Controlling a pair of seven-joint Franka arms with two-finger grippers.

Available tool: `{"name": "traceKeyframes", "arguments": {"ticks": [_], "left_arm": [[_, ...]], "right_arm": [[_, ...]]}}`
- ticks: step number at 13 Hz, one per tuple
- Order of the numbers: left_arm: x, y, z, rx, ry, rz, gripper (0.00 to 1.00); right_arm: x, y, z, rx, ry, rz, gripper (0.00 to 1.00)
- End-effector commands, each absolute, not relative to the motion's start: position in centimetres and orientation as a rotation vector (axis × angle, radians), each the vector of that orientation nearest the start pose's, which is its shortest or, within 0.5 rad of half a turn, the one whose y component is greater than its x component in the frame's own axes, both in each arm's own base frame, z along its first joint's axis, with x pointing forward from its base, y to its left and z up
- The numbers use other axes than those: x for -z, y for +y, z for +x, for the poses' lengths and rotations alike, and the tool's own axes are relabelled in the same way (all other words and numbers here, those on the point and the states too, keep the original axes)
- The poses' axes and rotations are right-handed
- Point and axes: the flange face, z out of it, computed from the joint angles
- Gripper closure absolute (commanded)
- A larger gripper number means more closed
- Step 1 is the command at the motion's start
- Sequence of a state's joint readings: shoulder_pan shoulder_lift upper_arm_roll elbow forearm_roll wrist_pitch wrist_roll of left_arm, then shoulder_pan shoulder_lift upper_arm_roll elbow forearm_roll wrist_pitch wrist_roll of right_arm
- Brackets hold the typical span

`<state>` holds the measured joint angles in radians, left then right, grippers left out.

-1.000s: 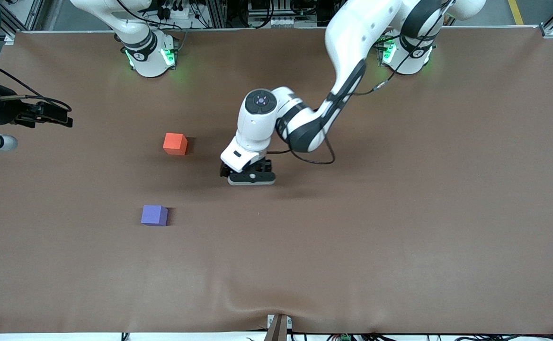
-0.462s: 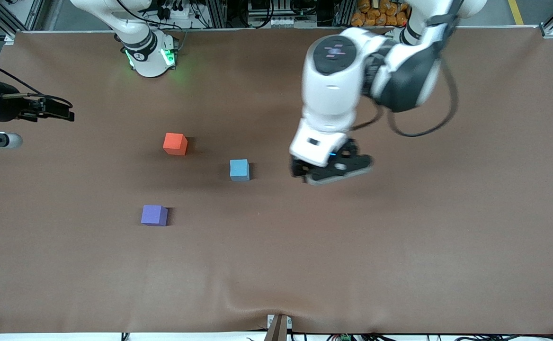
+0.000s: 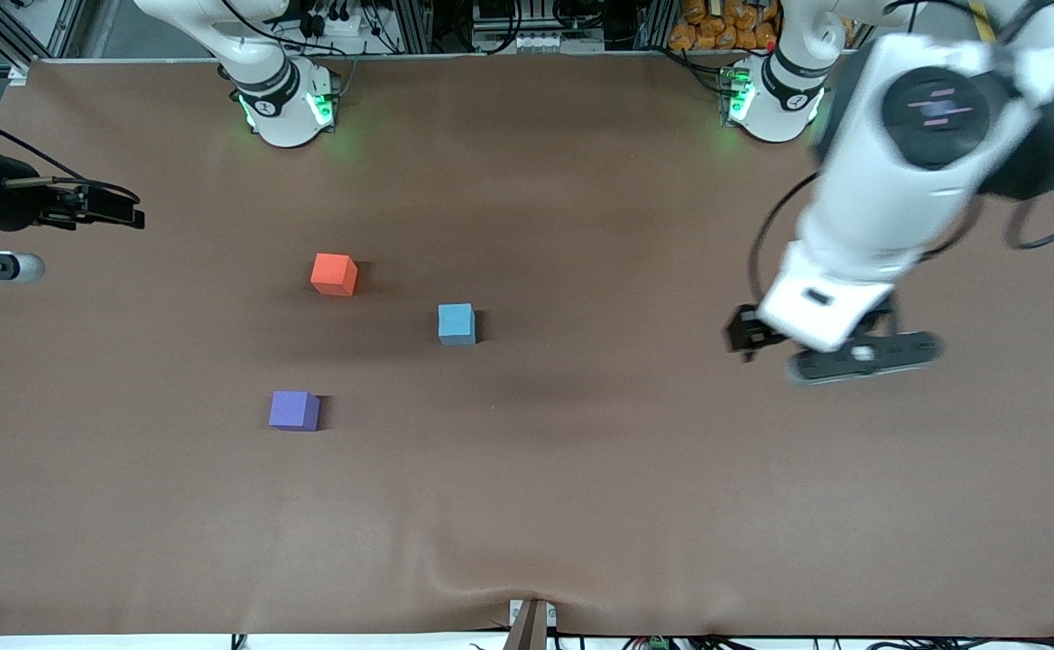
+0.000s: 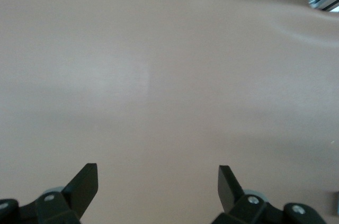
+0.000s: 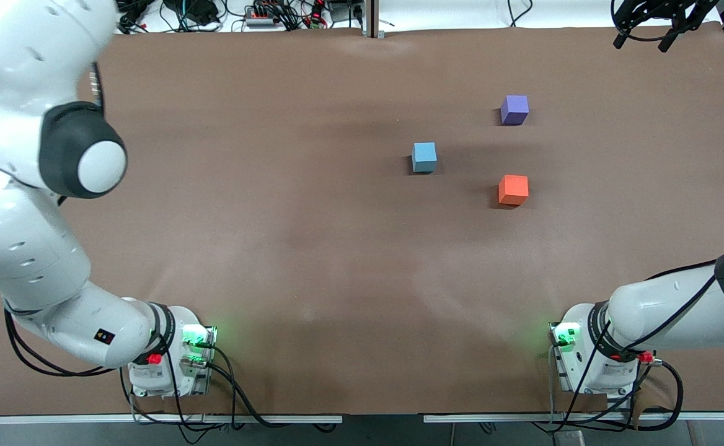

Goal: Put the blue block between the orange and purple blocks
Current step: 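Lower the cube, open the left gripper and withdraw it, then reach the right gripper to the light-blue cube and grasp it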

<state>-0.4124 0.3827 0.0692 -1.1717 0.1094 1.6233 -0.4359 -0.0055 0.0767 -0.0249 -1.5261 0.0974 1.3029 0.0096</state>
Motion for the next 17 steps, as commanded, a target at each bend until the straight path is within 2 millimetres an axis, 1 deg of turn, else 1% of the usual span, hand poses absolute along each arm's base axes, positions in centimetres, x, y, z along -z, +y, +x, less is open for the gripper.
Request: {"name": "traceKeyframes", "arguments": {"ticks": [1,2,3,4,6,8,9,10,11,12,13,14,15,16,17], "left_arm": [[-60.8,-16.6,61.7,0.118,0.017,-3.056,0.0],[-60.8,-14.4,61.1,0.091,0.029,-3.072,0.0],[-61.2,-12.7,60.3,0.077,0.012,-3.084,0.0],[-61.0,-11.2,59.9,0.06,0.019,-3.111,0.0],[-60.8,-8.7,58.6,0.091,0.081,-3.129,0.0],[-59.9,-8.2,56.9,0.129,0.087,-3.134,0.0],[-59.5,-8.0,56.2,0.127,0.087,-3.135,0.0],[-59.5,-8.0,55.7,0.124,0.089,-3.137,0.0],[-59.7,-7.7,55.5,0.119,0.103,-3.137,0.0],[-60.2,-7.4,55.1,0.121,0.132,-3.135,0.0],[-60.2,-6.9,55.0,0.109,0.137,-3.134,0.0],[-60.1,-6.2,54.7,0.085,0.155,-3.132,0.0],[-59.8,-6.0,54.2,0.073,0.172,-3.132,0.0],[-59.9,-5.9,54.1,0.075,0.17,-3.132,0.0],[-59.8,-6.0,54.1,0.073,0.173,-3.132,0.0]], "right_arm": [[-58.7,-0.4,54.6,-0.464,0.067,-2.991,0.0],[-58.6,-0.4,54.5,-0.471,0.065,-2.99,0.0],[-58.6,-0.3,54.5,-0.471,0.062,-2.981,0.0],[-58.6,0.0,54.5,-0.471,0.057,-2.966,0.0],[-58.9,1.5,54.5,-0.462,0.018,-2.962,0.0],[-59.2,5.3,54.4,-0.443,-0.069,-2.896,0.0],[-58.6,6.9,55.0,-0.424,-0.1,-2.88,0.0],[-56.9,9.7,56.2,-0.396,-0.151,-2.874,0.0],[-54.1,13.8,57.8,-0.369,-0.222,-2.881,0.0],[-51.1,17.7,58.8,-0.346,-0.296,-2.897,0.0],[-48.0,21.1,59.2,-0.36,-0.355,-2.902,0.0],[-45.6,22.4,59.9,-0.367,-0.363,-2.903,0.0],[-43.5,23.0,60.5,-0.373,-0.359,-2.902,0.0],[-42.0,24.5,60.7,-0.358,-0.38,-2.902,0.0],[-40.9,26.8,60.5,-0.322,-0.426,-2.907,0.0]]}}
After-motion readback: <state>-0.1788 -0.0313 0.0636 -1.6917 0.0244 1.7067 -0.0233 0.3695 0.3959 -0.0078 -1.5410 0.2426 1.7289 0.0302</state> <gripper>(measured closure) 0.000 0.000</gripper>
